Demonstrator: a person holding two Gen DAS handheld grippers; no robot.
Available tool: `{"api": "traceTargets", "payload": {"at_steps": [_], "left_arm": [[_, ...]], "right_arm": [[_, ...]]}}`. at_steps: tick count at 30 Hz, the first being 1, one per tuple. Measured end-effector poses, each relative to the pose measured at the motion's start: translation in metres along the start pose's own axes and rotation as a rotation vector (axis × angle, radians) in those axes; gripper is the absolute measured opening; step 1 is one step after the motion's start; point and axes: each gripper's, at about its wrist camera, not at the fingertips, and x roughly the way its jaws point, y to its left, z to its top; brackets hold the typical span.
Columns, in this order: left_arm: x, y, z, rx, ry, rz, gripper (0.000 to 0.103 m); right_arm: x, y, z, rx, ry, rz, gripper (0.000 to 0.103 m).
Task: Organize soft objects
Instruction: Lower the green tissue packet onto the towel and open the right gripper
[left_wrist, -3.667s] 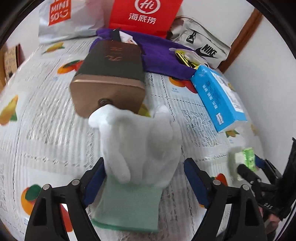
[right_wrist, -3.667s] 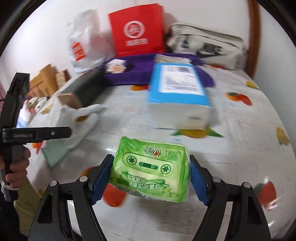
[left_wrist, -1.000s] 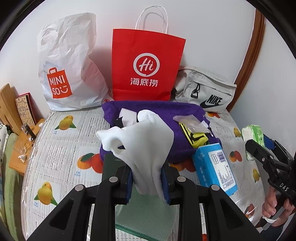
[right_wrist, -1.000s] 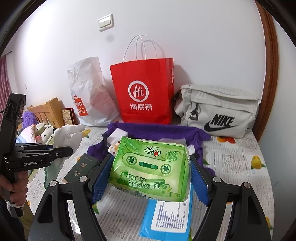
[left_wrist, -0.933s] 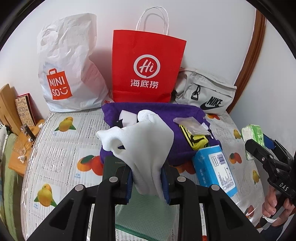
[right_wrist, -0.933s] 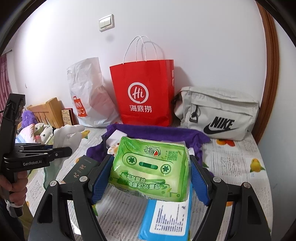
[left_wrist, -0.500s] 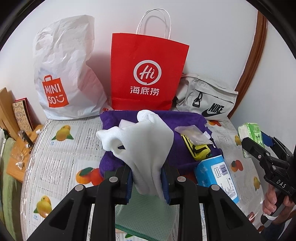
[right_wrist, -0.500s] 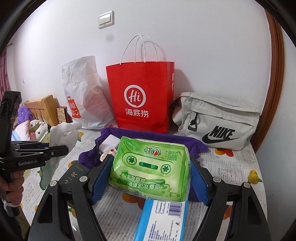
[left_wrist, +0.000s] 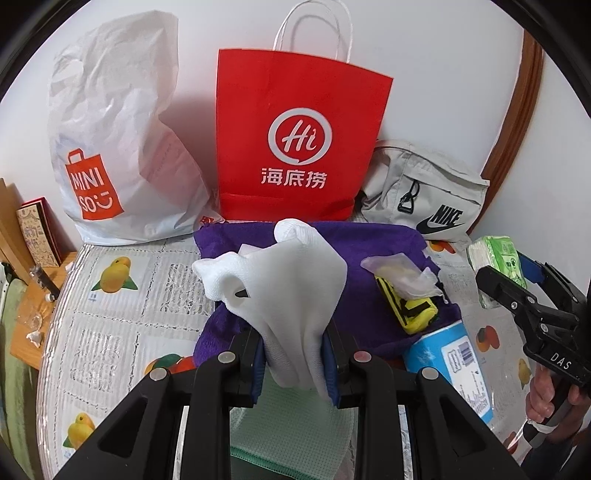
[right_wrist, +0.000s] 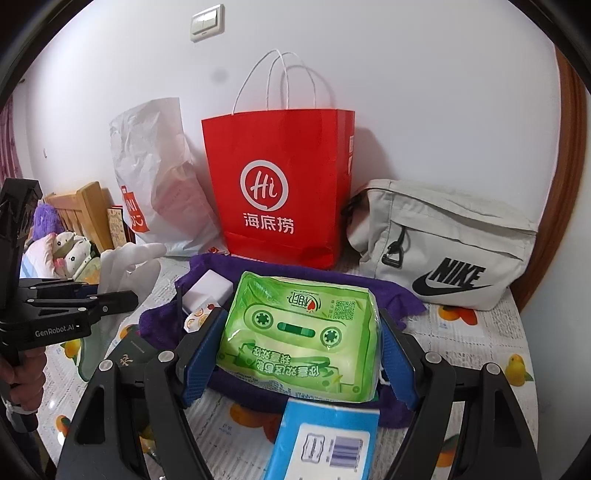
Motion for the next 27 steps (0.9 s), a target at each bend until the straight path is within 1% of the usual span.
{"api": "traceTargets", "payload": {"at_steps": [8, 11, 16, 19, 21, 27], "left_arm": [[0.031, 0.014, 0.009, -0.025, 0.048, 0.006, 0.026], [0.041, 0.016, 0.014, -0.039, 0.065, -0.012, 0.026], [0.058, 0.013, 0.022, -0.043, 0.083, -0.024, 0.026], [0.067, 0.011, 0.027, -0.038, 0.091, -0.026, 0.026], [0.073, 0.009, 0.03, -0.038, 0.101, -0.028, 0.026], [0.09, 0.006, 0.036, -0.05, 0.133, -0.081, 0.026]], "right_arm": [[0.041, -0.008, 0.0, 0.019, 0.068, 0.02, 0.078], [0.055, -0.011, -0.001, 0.023, 0.092, 0.023, 0.078], [0.084, -0.015, 0.0, 0.03, 0.159, 0.069, 0.078], [0.1, -0.015, -0.001, 0.004, 0.189, 0.073, 0.078], [0.11, -0.02, -0.003, 0.022, 0.221, 0.072, 0.078], [0.125, -0.029, -0.009, 0.037, 0.266, 0.088, 0.078]]}}
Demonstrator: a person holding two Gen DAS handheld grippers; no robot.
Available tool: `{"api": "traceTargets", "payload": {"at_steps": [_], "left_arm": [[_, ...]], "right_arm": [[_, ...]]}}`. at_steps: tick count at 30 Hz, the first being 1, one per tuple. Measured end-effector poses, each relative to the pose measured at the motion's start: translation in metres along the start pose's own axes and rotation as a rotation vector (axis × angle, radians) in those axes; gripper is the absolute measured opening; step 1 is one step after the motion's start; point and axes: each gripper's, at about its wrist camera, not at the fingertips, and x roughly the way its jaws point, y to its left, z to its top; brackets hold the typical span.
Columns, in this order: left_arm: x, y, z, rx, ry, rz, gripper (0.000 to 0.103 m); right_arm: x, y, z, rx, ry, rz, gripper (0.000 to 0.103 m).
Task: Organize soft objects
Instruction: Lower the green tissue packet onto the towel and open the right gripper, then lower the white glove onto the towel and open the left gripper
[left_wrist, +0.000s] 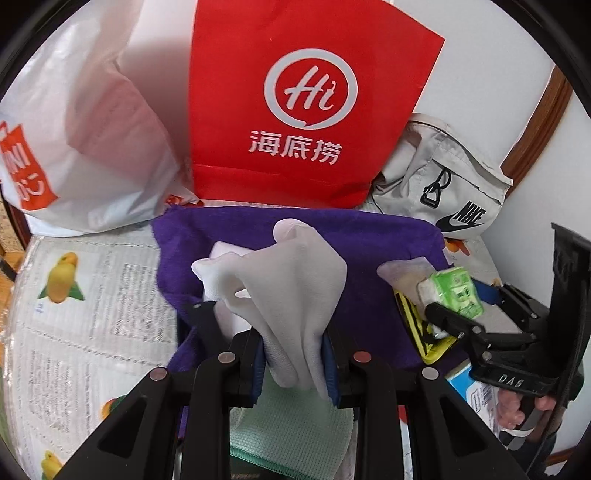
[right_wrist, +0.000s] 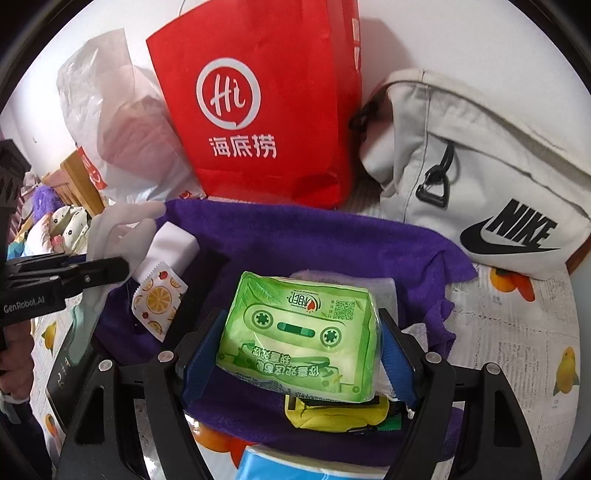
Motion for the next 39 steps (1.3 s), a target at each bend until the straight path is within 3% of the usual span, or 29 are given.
{"api": "traceTargets", "payload": {"at_steps": [6, 8, 13, 26, 29, 31, 33, 39], "left_arm": [[0.017, -0.005, 0.009, 0.003, 0.019, 0.004, 0.026], [0.022, -0.006, 0.012, 0.001, 0.026, 0.002, 0.026], [0.034, -0.012, 0.019, 0.003, 0.035, 0.004, 0.026], [0.064, -0.029, 0.019, 0.05, 0.071, 0.004, 0.029], [0.067, -0.029, 0.019, 0.056, 0.079, 0.014, 0.039], [0.067, -0.029, 0.019, 0.059, 0.078, 0.03, 0.057], [0.061, -0.028, 0.019, 0.058, 0.052, 0.035, 0.065], [0.041, -0.024, 0.018, 0.053, 0.036, 0.072, 0.068]], "right_arm": [[0.011, -0.005, -0.002, -0.02, 0.024, -0.041, 0.08], [0.012, -0.004, -0.001, -0.024, 0.017, -0.062, 0.087], [0.009, -0.004, 0.003, -0.03, -0.013, -0.064, 0.092], [-0.031, -0.003, -0.015, -0.05, -0.091, -0.044, 0.092], [-0.035, -0.004, -0.023, -0.038, -0.088, -0.04, 0.092], [-0.036, -0.005, -0.026, -0.029, -0.087, -0.043, 0.092], [-0.039, -0.006, -0.029, -0.016, -0.092, -0.038, 0.092], [-0.053, -0.006, -0.031, 0.027, -0.115, -0.024, 0.092]]}}
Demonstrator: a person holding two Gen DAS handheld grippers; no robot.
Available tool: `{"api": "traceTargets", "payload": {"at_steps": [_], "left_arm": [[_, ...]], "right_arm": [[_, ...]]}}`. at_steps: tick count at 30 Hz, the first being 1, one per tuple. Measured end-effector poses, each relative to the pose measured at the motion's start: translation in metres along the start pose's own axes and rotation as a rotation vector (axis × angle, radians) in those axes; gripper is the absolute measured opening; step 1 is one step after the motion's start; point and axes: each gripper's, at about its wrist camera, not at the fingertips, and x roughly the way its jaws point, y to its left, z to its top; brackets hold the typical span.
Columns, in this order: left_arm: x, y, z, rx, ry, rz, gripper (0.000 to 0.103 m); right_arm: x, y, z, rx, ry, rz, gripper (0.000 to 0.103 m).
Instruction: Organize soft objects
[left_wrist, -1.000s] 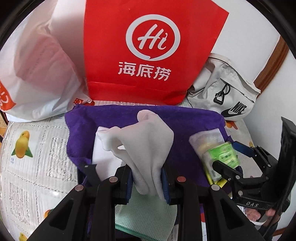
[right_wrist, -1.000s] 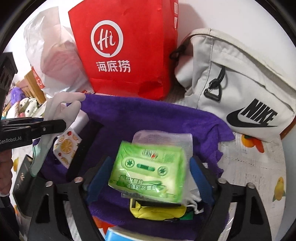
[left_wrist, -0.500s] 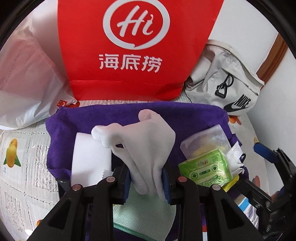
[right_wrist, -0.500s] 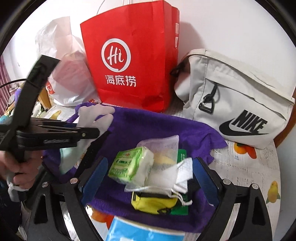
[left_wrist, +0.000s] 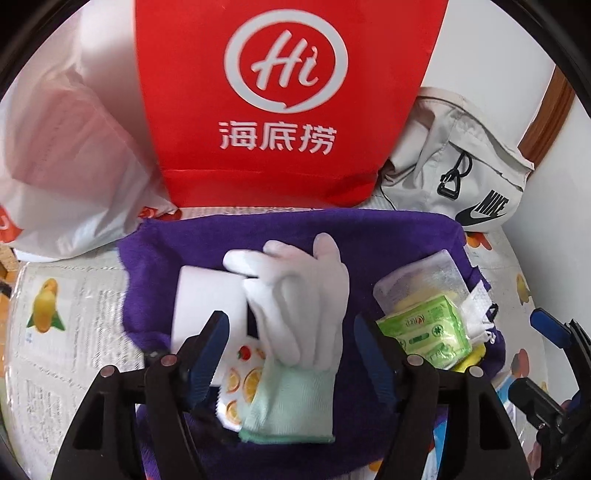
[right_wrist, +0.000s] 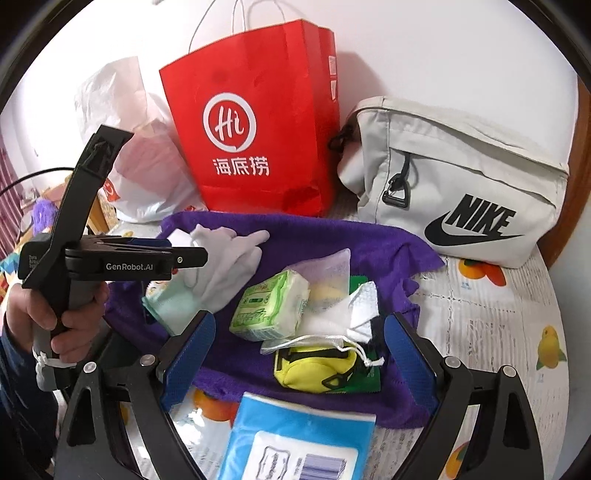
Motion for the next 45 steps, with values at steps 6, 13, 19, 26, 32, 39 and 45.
{"api": "traceTargets", "payload": {"at_steps": [6, 13, 19, 26, 32, 39, 45], "left_arm": [[-0.041, 0.004, -0.016, 0.005, -0.031, 0.043, 0.069], [-0.106, 0.007, -0.055, -0.005, -0.073, 0.063, 0.075], [-0.163, -0.003, -0.1, 0.013, -0.11, 0.066, 0.081], [-0.217, -0.026, -0.146, 0.035, -0.16, 0.047, 0.099], [-0.253, -0.042, -0.183, 0.044, -0.218, 0.069, 0.1], [-0.283, -0.044, -0.222, 0.024, -0.259, 0.091, 0.1], [-0.3, -0.045, -0.246, 0.011, -0.28, 0.09, 0.1]], "right_arm": [[-0.029, 0.008, -0.004, 0.018, -0.017, -0.029, 0.092], [-0.079, 0.031, -0.021, 0.005, -0.054, -0.098, 0.093], [-0.13, 0.051, -0.043, 0.031, -0.096, -0.107, 0.103], [-0.178, 0.061, -0.076, 0.102, -0.105, -0.129, 0.103], [-0.215, 0.072, -0.103, 0.135, -0.115, -0.146, 0.103], [-0.253, 0.09, -0.134, 0.121, -0.144, -0.171, 0.103], [-0.269, 0.101, -0.149, 0.103, -0.15, -0.18, 0.103]]}}
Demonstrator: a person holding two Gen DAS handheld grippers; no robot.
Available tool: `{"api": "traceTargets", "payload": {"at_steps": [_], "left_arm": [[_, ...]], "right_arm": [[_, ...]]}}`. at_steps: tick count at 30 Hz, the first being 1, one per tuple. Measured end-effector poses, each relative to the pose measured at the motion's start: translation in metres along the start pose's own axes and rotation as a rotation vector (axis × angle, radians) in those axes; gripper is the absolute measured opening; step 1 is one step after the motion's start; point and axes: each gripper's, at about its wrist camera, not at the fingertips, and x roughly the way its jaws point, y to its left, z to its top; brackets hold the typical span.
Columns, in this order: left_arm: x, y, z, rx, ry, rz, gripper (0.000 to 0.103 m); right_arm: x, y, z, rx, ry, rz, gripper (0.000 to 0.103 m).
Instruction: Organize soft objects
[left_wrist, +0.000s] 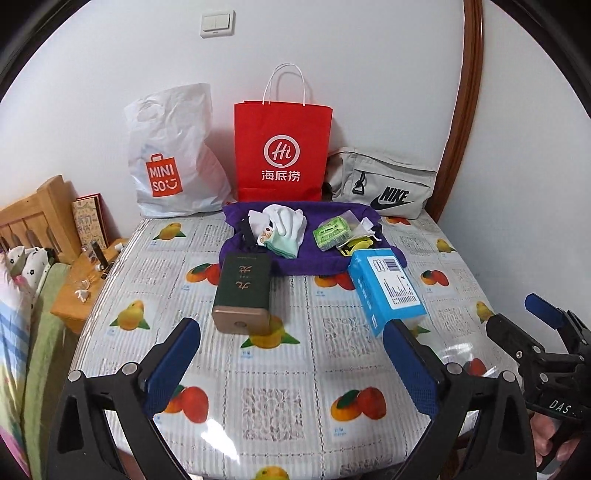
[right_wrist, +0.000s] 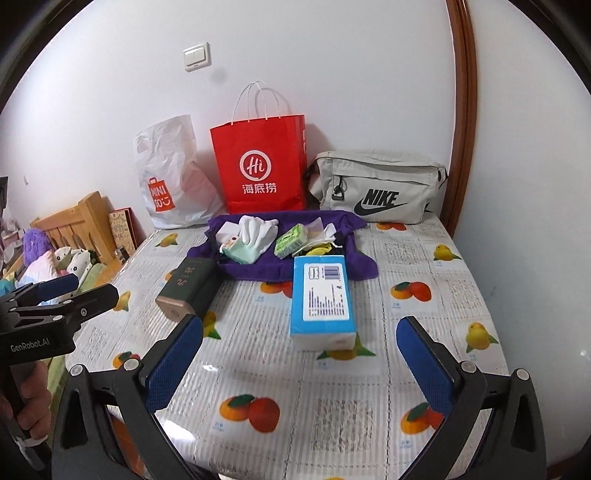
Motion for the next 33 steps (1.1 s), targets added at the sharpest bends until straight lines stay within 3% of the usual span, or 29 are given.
{"api": "traceTargets", "payload": {"at_steps": [33], "left_arm": [[-0.019, -0.012, -0.018, 0.018, -0.027, 0.002, 0.1]], "right_arm": [[-0.025, -0.008, -0.022, 0.047, -0.01, 0.01, 0.103]]}}
